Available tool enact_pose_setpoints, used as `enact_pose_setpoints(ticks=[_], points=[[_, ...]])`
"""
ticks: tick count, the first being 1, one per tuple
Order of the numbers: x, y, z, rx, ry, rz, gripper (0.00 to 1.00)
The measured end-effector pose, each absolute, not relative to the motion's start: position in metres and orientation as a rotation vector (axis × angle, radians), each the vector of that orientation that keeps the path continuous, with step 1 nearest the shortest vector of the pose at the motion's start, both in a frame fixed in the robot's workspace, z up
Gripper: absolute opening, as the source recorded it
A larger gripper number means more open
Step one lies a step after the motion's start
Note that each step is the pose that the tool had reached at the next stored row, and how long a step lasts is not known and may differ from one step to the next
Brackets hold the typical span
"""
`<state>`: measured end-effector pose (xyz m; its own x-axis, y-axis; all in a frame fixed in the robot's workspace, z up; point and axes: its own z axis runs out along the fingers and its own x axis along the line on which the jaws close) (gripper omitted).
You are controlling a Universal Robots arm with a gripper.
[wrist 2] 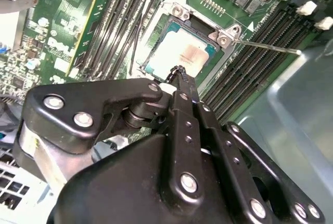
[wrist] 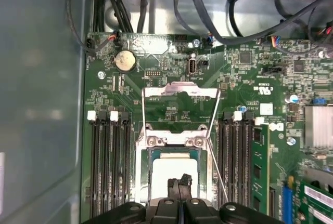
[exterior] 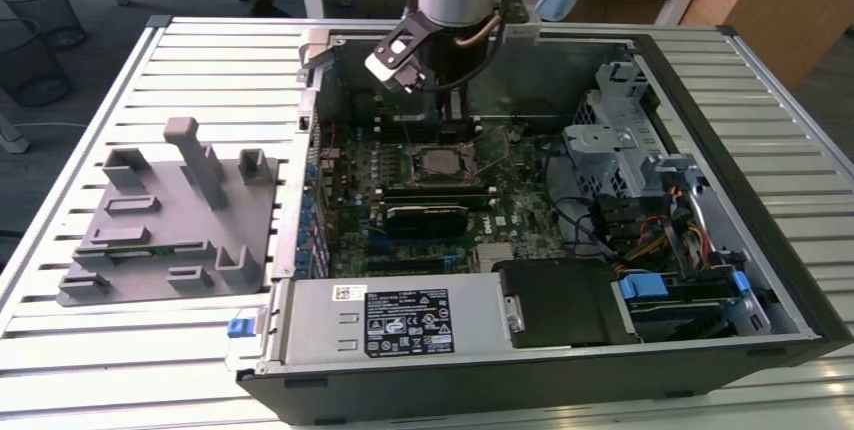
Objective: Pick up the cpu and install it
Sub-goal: 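Close the cpu cover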
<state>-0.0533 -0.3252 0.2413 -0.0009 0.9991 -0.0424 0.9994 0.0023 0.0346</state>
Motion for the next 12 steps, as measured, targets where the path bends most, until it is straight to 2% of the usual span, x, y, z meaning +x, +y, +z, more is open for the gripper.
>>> enact_pose_setpoints(ticks=[8,12], points=[[-0.053,-0.325,0.273,2.181,2.185,-0.009,0.11],[-0.053,-0.325,0.275,2.181,2.185,-0.008,0.11]])
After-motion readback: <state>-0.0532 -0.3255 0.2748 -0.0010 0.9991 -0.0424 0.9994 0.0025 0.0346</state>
